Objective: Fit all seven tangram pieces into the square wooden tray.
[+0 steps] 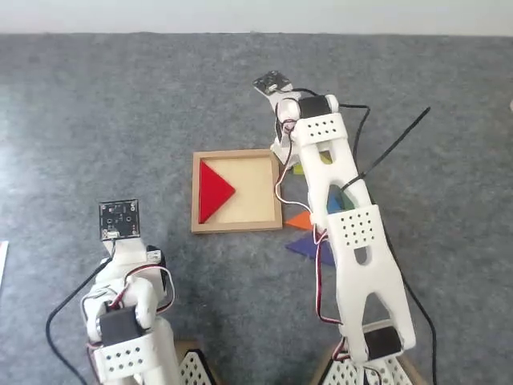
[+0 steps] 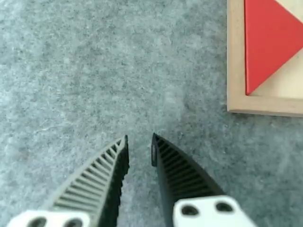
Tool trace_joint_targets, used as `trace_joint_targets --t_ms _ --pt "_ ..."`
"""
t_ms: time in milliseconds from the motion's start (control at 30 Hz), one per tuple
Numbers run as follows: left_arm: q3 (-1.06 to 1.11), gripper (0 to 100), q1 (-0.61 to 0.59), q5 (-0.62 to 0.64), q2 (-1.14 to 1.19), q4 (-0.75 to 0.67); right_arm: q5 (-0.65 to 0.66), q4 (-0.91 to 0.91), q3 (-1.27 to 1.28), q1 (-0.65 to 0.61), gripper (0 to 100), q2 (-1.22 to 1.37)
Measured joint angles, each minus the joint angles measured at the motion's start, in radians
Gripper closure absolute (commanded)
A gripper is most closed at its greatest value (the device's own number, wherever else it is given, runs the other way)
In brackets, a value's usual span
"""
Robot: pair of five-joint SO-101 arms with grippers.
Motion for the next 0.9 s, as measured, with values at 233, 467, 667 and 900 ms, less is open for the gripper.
trace_joint_targets --t_ms 233,467,667,900 --pt "0.0 92 0.0 0.0 0.0 0.0 0.08 0.153 -0.114 0.003 52.3 0.015" --pt "0.0 92 0.0 0.0 0.0 0.0 0.212 0.155 -0.02 0.003 52.3 -0.017" --pt "0.0 92 0.0 0.0 0.0 0.0 0.353 0.155 0.075 0.012 52.4 -0.064" --pt "0.0 92 0.0 0.0 0.0 0.0 0.537 0.155 0.29 0.025 52.4 -0.187"
